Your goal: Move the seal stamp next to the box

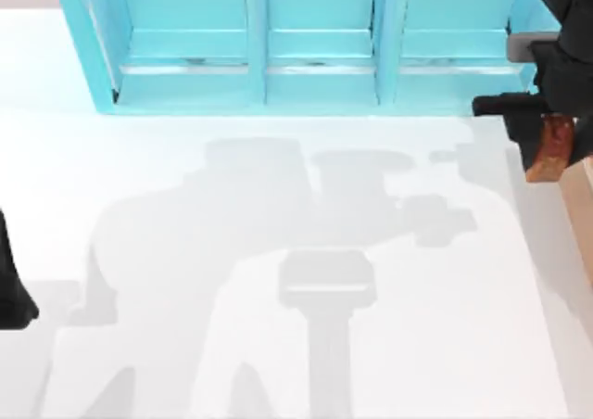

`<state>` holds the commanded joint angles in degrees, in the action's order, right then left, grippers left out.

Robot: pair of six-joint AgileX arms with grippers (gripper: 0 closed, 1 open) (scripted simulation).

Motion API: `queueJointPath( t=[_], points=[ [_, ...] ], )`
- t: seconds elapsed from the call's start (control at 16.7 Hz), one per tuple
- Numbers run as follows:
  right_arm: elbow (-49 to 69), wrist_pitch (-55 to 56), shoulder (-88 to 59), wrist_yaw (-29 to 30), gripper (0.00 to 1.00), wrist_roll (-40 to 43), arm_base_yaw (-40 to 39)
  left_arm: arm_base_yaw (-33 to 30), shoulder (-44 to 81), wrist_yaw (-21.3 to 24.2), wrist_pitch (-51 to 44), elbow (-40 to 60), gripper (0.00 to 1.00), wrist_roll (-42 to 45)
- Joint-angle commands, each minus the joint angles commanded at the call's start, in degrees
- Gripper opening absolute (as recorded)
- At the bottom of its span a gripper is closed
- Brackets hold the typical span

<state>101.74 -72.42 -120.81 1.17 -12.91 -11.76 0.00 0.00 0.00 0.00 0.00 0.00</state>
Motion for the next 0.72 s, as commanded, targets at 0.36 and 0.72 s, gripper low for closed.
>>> queueJointPath(
  t=[0.36, 0.72],
  points=[
    [-1.6, 2.8, 0.3, -1.03, 0.0, 0.65, 0.54, 0.0, 0.0, 0.0, 0.0, 0.0, 1.0, 0.0],
    [-1.6, 2.8, 0.3, -1.03, 0.38, 0.65, 0.54, 0.0, 0.0, 0.0, 0.0, 0.0, 1.0, 0.0]
  ],
)
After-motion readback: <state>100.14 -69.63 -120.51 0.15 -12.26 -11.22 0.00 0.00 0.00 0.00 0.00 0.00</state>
